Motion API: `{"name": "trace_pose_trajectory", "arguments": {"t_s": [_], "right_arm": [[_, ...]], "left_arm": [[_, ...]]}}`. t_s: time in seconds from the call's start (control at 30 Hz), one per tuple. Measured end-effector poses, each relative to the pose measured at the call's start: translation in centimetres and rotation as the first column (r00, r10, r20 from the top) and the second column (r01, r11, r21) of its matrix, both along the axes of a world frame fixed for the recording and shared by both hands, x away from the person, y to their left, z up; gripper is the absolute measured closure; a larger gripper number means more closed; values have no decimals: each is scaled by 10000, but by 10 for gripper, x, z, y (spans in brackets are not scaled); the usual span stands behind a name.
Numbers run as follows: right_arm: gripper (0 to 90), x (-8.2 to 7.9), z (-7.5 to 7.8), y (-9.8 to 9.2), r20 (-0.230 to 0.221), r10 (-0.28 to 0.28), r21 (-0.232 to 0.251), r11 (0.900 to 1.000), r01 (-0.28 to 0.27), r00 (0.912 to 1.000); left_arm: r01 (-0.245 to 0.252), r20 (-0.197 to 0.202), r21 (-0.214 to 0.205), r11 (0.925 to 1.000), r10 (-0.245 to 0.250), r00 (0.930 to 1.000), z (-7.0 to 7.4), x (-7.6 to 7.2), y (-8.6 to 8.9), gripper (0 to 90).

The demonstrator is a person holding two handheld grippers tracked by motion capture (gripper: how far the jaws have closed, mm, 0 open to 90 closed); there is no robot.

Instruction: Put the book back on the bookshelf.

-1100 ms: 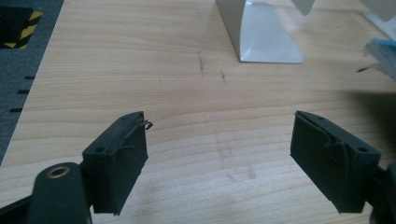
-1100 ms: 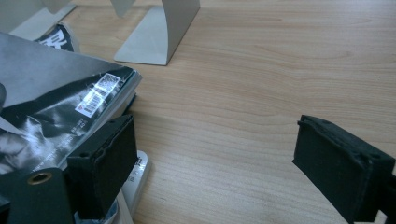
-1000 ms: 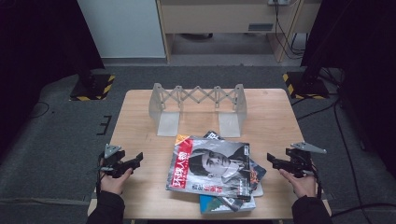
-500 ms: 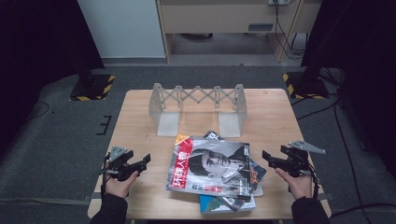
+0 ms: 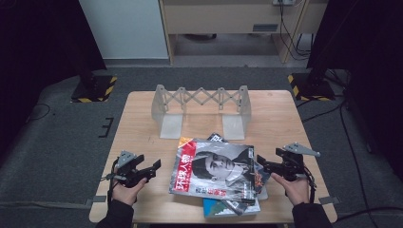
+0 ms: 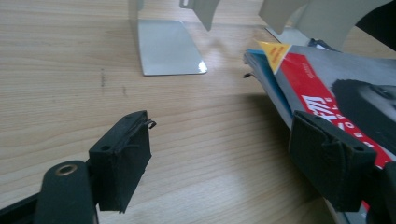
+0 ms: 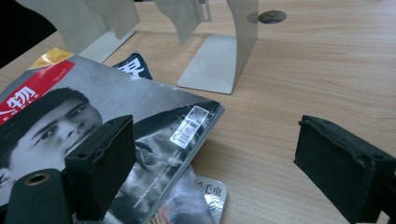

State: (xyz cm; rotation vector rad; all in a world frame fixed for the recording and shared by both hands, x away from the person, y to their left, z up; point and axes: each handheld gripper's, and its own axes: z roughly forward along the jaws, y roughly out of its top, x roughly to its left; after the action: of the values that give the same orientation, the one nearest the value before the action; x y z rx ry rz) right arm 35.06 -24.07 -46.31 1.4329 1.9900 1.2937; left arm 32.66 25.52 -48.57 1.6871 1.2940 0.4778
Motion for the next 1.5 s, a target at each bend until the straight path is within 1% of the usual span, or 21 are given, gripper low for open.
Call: {"name": "trace_pose_trajectory", "arguments": {"t_s": [0.13, 0.17, 0.2, 0.27, 0.4, 0.47, 0.7, 0.83, 0.9, 0.93, 0.97, 1.0, 1.03, 1.13, 1.17, 1.23, 1.27, 1.33, 1.4, 1.43, 1.5], "right_arm": [[144, -1, -1, 6, 29, 252, -253, 9994, -251, 9997], [146, -2, -1, 8, -3, 280, -219, 9994, -280, 9996], [147, -2, -2, 8, -4, 306, -180, 9994, -306, 9995], [147, -3, -2, 11, -46, 393, -125, 9991, -393, 9992], [147, -3, -3, 14, -104, 520, -119, 9986, -521, 9986], [146, -3, -5, 18, -142, 608, -45, 9981, -609, 9981], [139, -4, -9, 25, -280, 835, 65, 9965, -834, 9961], [138, -4, -11, 28, -350, 995, -82, 9950, -999, 9944], [139, -4, -13, 29, -406, 1048, -150, 9943, -1055, 9937], [139, -4, -13, 29, -406, 1048, -150, 9943, -1055, 9937], [138, -5, -14, 31, -460, 1144, -194, 9931, -1154, 9924], [138, -5, -14, 31, -460, 1144, -194, 9931, -1154, 9924], [138, -5, -15, 33, -496, 1239, -160, 9921, -1248, 9911], [136, -6, -17, 36, -508, 1381, -157, 9902, -1391, 9891], [133, -6, -18, 37, -545, 1470, -154, 9889, -1480, 9876], [132, -6, -19, 38, -515, 1509, -209, 9881, -1521, 9872], [130, -6, -19, 39, -547, 1503, -146, 9884, -1513, 9871], [125, -6, -21, 38, -563, 1555, -150, 9876, -1565, 9862], [122, -6, -22, 39, -639, 1523, -117, 9881, -1534, 9863], [120, -6, -23, 39, -666, 1558, -106, 9876, -1568, 9855], [115, -6, -24, 40, -697, 1595, -25, 9871, -1600, 9847]], "left_arm": [[194, -20, -12, 9998, -194, 9998, 0, -2, -4, 201], [299, -36, -73, 9995, -299, 9995, 0, -3, -7, 205], [299, -36, -73, 9995, -299, 9995, 0, -3, -7, 207], [534, -101, -105, 9985, -535, 9985, -1, -4, -11, 213], [662, -138, -108, 9978, -663, 9977, -2, -4, -14, 221], [765, -260, -214, 9968, -771, 9967, -4, -5, -16, 229], [1073, -434, -196, 9940, -1080, 9932, -7, -6, -24, 241], [1247, -647, -251, 9919, -1261, 9899, -10, -7, -27, 249], [1369, -711, -342, 9900, -1391, 9877, -11, -7, -29, 256], [1369, -711, -342, 9900, -1391, 9877, -11, -7, -29, 259], [1436, -795, -608, 9878, -1482, 9857, -11, -7, -30, 262], [1436, -795, -608, 9878, -1482, 9857, -11, -7, -30, 263], [1637, -798, -754, 9836, -1696, 9823, -12, -9, -33, 267], [1904, -785, -907, 9775, -1976, 9771, -13, -10, -39, 267], [1949, -768, -877, 9769, -2017, 9764, -13, -11, -40, 267], [2132, -961, -1092, 9709, -2238, 9699, -16, -12, -43, 266], [2132, -961, -1092, 9709, -2238, 9699, -16, -12, -43, 266], [2358, -1132, -1219, 9641, -2496, 9617, -19, -12, -47, 264], [2493, -1131, -1229, 9606, -2631, 9581, -20, -12, -49, 245], [2562, -1225, -1230, 9588, -2708, 9548, -21, -12, -50, 244], [2651, -1323, -1215, 9565, -2803, 9507, -23, -12, -51, 245]]}}
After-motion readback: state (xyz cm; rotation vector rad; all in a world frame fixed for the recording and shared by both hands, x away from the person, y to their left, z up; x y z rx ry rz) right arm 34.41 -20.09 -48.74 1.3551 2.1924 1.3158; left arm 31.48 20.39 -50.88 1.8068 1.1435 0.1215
